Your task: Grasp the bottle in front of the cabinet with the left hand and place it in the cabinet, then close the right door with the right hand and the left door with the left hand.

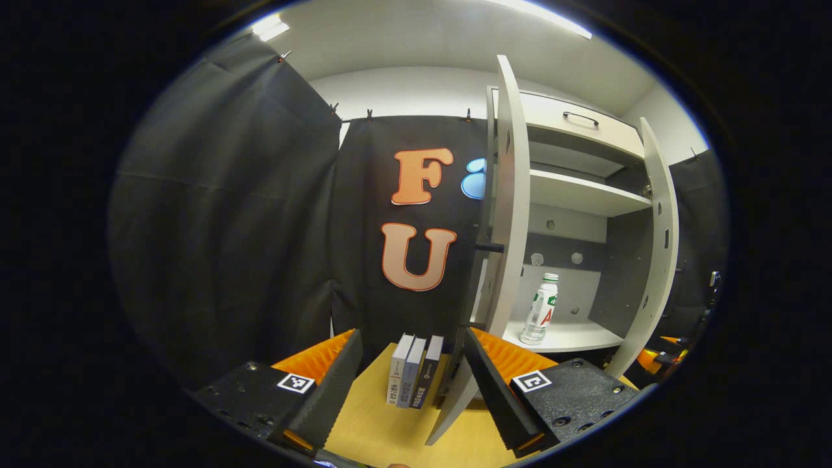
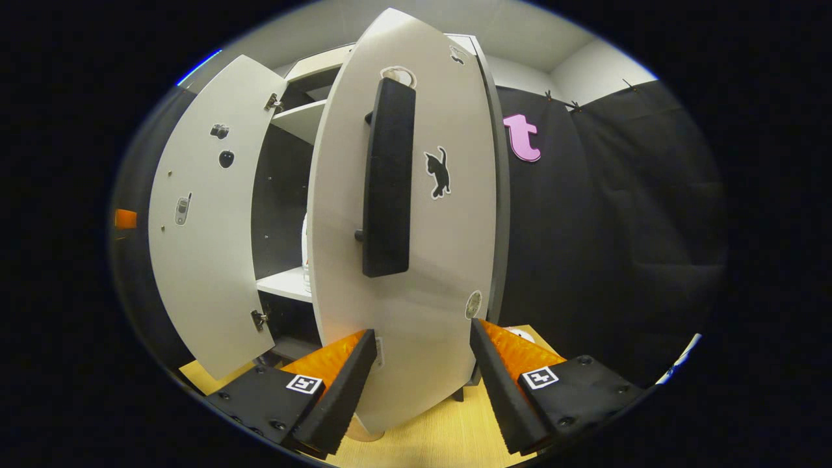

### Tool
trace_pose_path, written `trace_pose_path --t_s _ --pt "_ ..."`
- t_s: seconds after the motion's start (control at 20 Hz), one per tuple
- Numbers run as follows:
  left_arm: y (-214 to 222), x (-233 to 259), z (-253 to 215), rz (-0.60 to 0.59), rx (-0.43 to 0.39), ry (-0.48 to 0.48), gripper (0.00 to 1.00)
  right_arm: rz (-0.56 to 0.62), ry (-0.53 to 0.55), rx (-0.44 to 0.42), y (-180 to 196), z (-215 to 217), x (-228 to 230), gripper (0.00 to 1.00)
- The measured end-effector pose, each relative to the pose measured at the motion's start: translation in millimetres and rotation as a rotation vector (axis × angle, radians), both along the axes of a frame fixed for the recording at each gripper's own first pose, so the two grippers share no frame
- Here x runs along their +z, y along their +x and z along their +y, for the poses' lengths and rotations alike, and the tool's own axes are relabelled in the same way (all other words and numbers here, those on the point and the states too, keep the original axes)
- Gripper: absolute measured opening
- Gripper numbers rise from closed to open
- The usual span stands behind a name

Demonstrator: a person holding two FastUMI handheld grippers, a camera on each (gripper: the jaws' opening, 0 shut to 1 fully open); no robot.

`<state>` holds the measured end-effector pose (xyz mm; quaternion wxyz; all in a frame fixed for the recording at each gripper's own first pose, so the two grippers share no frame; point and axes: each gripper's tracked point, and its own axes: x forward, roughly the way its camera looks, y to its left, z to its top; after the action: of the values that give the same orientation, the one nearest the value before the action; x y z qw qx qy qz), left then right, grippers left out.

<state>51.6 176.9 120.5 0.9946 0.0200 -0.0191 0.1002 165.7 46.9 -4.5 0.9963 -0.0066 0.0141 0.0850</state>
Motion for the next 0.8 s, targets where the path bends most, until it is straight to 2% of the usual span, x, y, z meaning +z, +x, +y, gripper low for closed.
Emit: trace_pose_path --t_s 0.15,0.35,0.4,0.8 --pt "5 -7 9 0.01 0.006 -0.004 0.93 -0.001 -0.003 -0.007 1 2 2 0.89" --pt "19 -10 22 0.006 0.012 0.01 0.96 -0.018 -0.006 -0.027 -5 -12 10 0.89" --pt "23 -13 25 0.01 0.014 0.01 0.95 -0.02 -0.009 -0.033 -6 -15 11 0.95" --pt "53 -44 34 0.037 0.006 0.009 0.96 -0.045 -0.023 -0.069 -22 -39 26 0.95"
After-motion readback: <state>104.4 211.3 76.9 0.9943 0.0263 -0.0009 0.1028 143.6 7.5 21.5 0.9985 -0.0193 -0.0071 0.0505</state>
